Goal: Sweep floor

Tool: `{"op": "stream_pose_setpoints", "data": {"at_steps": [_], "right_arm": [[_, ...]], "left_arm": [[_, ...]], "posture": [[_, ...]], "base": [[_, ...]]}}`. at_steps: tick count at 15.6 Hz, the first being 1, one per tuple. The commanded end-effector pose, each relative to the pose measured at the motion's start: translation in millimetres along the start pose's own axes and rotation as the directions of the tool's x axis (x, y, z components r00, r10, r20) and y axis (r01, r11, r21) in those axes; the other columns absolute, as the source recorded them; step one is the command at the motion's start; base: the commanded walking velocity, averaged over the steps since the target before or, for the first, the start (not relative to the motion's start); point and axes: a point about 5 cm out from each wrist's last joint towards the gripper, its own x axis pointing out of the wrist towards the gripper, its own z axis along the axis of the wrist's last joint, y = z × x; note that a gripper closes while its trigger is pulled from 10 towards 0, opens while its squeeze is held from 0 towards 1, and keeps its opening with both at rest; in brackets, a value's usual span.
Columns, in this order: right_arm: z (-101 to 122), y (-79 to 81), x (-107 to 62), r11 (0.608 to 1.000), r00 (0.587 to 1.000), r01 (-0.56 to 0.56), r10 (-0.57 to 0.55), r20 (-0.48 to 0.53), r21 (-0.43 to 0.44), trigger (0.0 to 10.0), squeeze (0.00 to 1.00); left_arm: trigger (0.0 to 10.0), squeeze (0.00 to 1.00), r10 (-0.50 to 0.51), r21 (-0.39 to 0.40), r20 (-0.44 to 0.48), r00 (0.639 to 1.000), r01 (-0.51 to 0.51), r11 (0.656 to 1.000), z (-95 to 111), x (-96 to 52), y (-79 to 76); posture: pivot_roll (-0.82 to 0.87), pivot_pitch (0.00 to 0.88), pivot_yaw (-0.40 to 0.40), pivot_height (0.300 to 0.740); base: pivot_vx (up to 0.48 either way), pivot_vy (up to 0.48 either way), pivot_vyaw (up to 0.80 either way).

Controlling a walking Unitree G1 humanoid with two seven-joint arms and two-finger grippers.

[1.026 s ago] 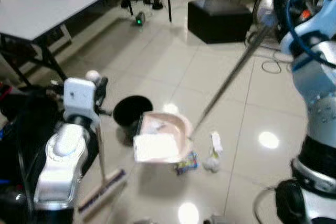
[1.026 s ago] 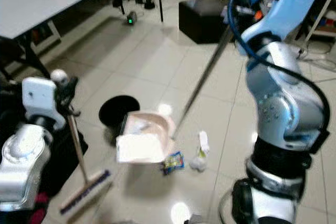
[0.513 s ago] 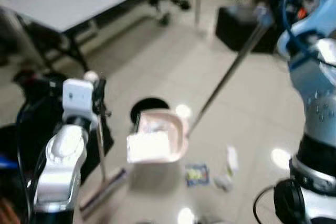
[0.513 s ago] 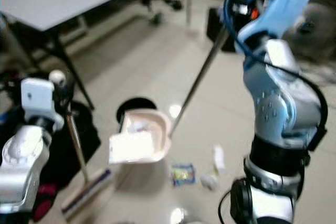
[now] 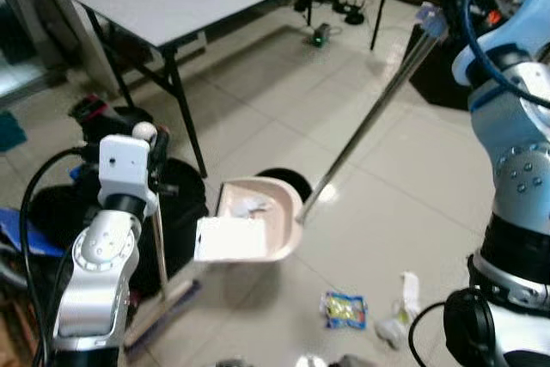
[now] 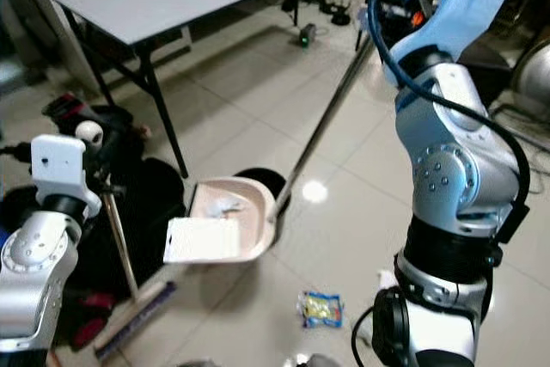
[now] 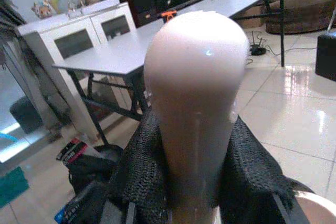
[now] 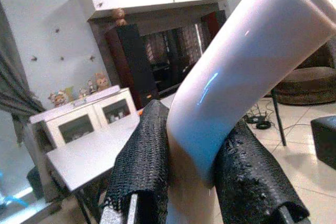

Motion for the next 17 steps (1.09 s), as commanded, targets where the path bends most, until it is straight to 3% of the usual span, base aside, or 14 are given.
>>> {"op": "stream_pose_setpoints", "data": {"at_steps": [1,13,17], "right_arm": [[12.5,-7.7,-2.2,0.999,0.997,0.037,-0.036,0.069,-0.008,10.0,0.00],[8.7,-10.9,-3.2,0.998,0.994,0.067,-0.066,0.084,-0.011,10.0,0.00],[8.7,-14.2,-4.3,0.997,0.993,0.080,-0.079,0.086,-0.017,10.0,0.00]], "left_arm": [[10.0,0.00,-0.012,0.000,0.045,0.999,0.012,1.000,9.7,2.6,-4.2],[10.0,0.00,-0.021,-0.004,0.056,0.998,0.021,1.000,11.2,5.3,-3.6],[10.0,0.00,-0.029,-0.004,0.058,0.998,0.029,1.000,11.0,6.7,-5.5]], "posture": [[-0.02,0.043,0.041,0.740],[-0.02,0.023,0.045,0.740],[-0.02,0.021,0.047,0.740]], "base": [[0.364,0.000,0.00],[0.367,0.000,0.00],[0.368,0.000,-0.36]]}}
